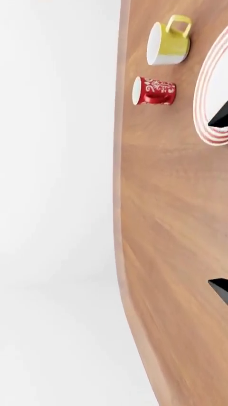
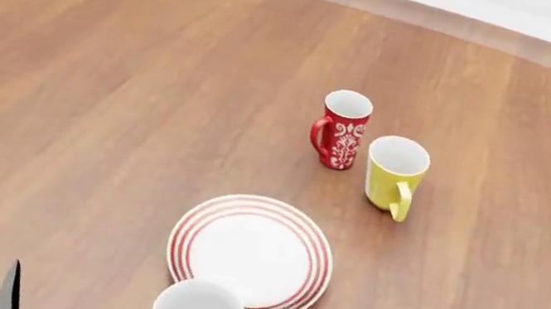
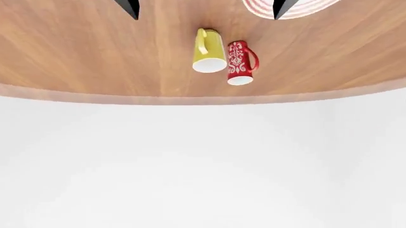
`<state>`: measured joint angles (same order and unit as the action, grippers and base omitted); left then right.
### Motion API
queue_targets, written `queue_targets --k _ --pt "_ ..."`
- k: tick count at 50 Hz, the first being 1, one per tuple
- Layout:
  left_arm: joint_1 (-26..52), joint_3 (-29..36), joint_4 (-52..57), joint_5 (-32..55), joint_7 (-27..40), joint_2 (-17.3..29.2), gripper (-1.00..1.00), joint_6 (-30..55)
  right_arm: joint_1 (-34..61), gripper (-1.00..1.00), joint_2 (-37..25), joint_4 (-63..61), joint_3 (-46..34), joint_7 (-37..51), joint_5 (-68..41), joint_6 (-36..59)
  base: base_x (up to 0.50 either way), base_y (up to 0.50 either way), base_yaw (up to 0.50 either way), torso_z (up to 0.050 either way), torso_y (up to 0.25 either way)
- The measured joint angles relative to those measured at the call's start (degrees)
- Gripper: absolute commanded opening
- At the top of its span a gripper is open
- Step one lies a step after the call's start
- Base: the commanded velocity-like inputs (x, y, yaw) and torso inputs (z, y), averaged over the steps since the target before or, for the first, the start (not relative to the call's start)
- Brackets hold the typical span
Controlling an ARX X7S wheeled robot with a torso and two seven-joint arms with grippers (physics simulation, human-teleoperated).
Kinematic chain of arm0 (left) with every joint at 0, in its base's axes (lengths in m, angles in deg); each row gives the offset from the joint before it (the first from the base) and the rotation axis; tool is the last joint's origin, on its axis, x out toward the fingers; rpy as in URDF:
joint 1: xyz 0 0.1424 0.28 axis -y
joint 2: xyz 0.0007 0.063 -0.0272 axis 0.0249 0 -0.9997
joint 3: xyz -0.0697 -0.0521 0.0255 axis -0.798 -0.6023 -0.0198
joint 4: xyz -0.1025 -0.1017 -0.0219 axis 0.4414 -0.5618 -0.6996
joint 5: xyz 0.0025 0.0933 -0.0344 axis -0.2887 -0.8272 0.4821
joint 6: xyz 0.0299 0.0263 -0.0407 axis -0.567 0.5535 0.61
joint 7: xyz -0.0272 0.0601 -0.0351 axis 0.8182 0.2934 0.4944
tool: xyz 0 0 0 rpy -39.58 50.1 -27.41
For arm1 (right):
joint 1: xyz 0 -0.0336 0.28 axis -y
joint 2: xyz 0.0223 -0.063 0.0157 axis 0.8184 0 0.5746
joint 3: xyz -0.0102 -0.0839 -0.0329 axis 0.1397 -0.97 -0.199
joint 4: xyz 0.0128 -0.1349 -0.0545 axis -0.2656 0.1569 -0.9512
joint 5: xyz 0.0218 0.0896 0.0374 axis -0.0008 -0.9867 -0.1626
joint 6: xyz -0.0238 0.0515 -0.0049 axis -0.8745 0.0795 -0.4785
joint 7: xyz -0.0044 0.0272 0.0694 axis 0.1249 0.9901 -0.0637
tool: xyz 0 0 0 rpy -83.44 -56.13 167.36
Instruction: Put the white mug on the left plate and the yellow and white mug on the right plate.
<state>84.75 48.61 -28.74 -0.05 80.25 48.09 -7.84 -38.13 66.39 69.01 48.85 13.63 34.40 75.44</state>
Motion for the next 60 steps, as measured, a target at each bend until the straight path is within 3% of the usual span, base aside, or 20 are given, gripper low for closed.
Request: queue_targets --k 14,29,42,60 --pt "0.07 0.21 0.49 0.77 0.86 0.82 1.0 0.21 0.25 1.0 -0.46 0.01 -0.46 0.75 -0.15 0.0 0.48 0.13 0.0 0.0 0.0" --pt "-0.06 0.47 1.14 1.67 1.84 1.73 1.0 0.32 0.08 1.0 -0.9 -0.11 -1.02 1.67 0.22 -0.66 0.0 0.0 0.0 0.0 0.0" --pt "-10.16 -9.98 21.59 14.35 4.89 3.99 1.0 -3.8 -1.46 1.0 -15.35 -16.45 1.79 -1.87 -6.38 20.52 0.0 0.0 0.0 0.0 0.001" --pt "-14.52 -14.82 29.15 19.29 6.22 5.09 1.0 -6.32 -3.15 1.0 -23.89 -26.64 2.26 -5.54 -10.81 32.22 0.0 0.0 0.0 0.0 0.0"
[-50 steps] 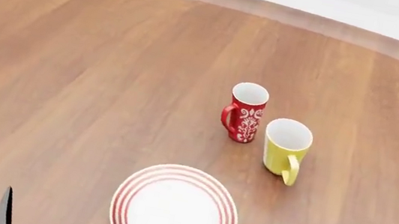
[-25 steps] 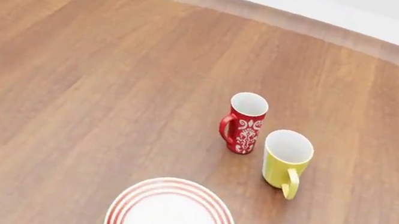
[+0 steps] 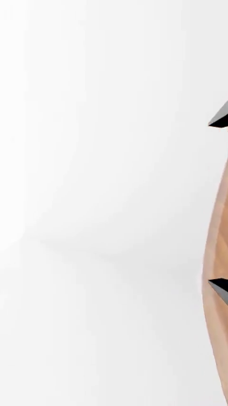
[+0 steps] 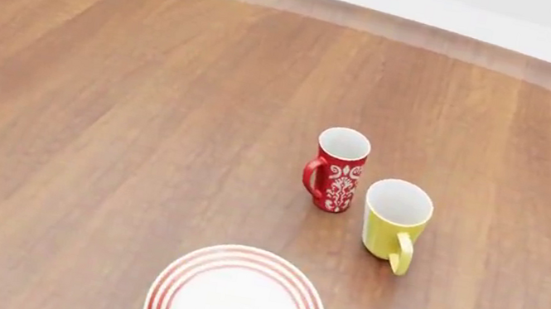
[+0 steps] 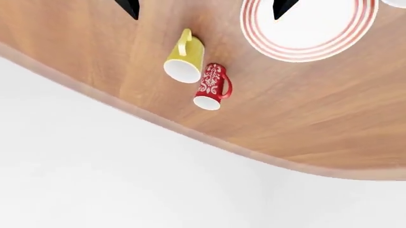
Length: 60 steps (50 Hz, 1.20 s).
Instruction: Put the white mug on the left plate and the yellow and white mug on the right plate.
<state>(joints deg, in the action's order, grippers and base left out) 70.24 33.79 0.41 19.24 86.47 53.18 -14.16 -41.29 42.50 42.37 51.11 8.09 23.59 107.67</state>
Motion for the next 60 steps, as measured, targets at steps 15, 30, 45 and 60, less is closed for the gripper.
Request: queue_targets --k 15,30,45,60 --pt "-0.24 -0.74 0.52 1.27 1.08 0.09 1.0 -0.36 -5.62 1.0 -4.89 -6.35 4.19 -4.98 -4.82 0.9 0.0 0.0 0.0 0.0 0.0" --pt "0.02 -0.93 0.36 1.76 1.77 0.29 1.0 -0.72 -15.14 1.0 -8.45 -9.19 7.77 -10.28 -4.27 -4.46 0.0 0.0 0.0 0.0 0.0" --pt "0.5 -0.83 0.36 2.08 2.5 0.73 1.0 -0.55 -22.84 1.0 -10.84 -9.96 10.73 -14.49 -2.98 -8.79 0.0 0.0 0.0 0.0 0.0" --pt "0.76 -0.39 0.41 1.96 3.01 1.06 1.0 -0.53 -16.96 1.0 -13.98 -5.51 6.36 -20.21 -5.88 -7.76 0.0 0.0 0.0 0.0 0.0"
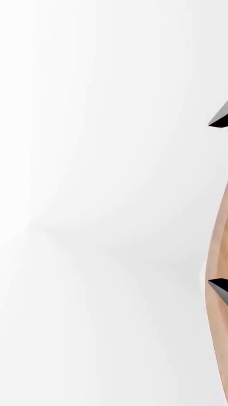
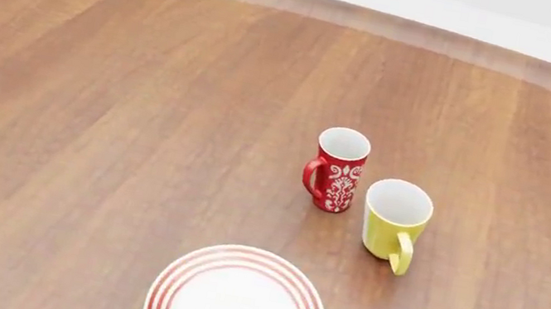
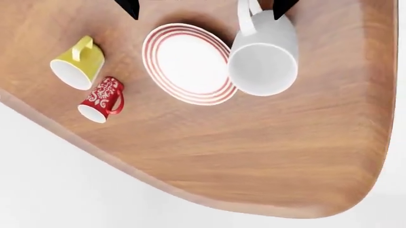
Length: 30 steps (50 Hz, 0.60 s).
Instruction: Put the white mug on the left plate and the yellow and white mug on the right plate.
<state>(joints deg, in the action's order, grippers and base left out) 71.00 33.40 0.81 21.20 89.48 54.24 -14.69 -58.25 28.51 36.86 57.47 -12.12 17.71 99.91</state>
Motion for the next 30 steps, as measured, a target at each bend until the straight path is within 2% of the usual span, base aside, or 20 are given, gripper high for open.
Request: queue_targets --k 14,30 --pt "-0.11 0.6 -0.06 -0.3 0.17 0.02 1.0 -0.44 10.17 1.0 -0.42 6.92 -7.89 -4.88 -0.75 2.77 0.0 0.0 0.0 0.0 0.0" --pt "-0.3 0.91 -0.26 -1.3 0.5 0.11 1.0 -1.07 20.55 1.0 4.21 20.71 -15.26 -9.85 0.36 2.06 0.0 0.0 0.0 0.0 0.0"
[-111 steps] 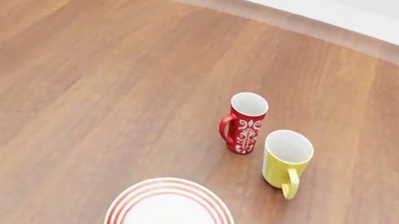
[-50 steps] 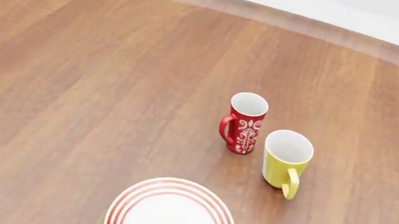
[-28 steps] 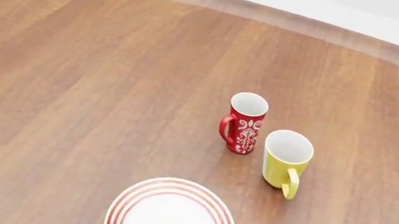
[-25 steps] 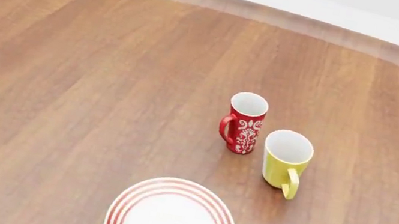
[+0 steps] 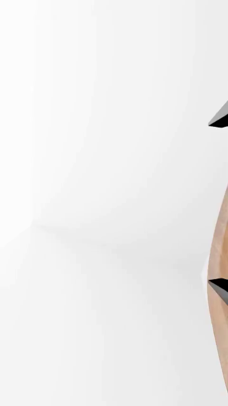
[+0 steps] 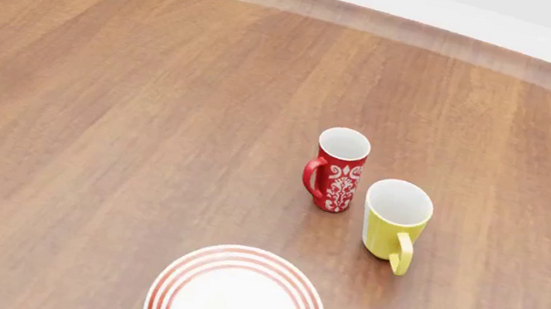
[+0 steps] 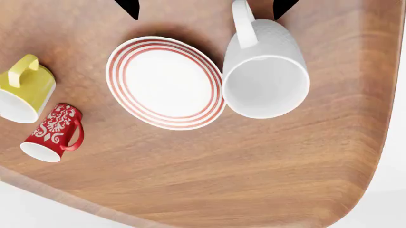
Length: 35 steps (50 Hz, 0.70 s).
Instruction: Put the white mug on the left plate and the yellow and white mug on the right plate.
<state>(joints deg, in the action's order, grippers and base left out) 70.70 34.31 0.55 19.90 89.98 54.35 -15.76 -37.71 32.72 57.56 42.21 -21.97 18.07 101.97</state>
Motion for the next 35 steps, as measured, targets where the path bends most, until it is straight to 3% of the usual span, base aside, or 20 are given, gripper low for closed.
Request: queue_targets --k 35 --pt "-0.12 0.3 0.15 -0.01 0.77 0.84 1.0 -0.48 8.44 1.0 4.65 10.72 -10.31 -4.15 4.75 0.79 0.0 0.0 0.0 0.0 0.0"
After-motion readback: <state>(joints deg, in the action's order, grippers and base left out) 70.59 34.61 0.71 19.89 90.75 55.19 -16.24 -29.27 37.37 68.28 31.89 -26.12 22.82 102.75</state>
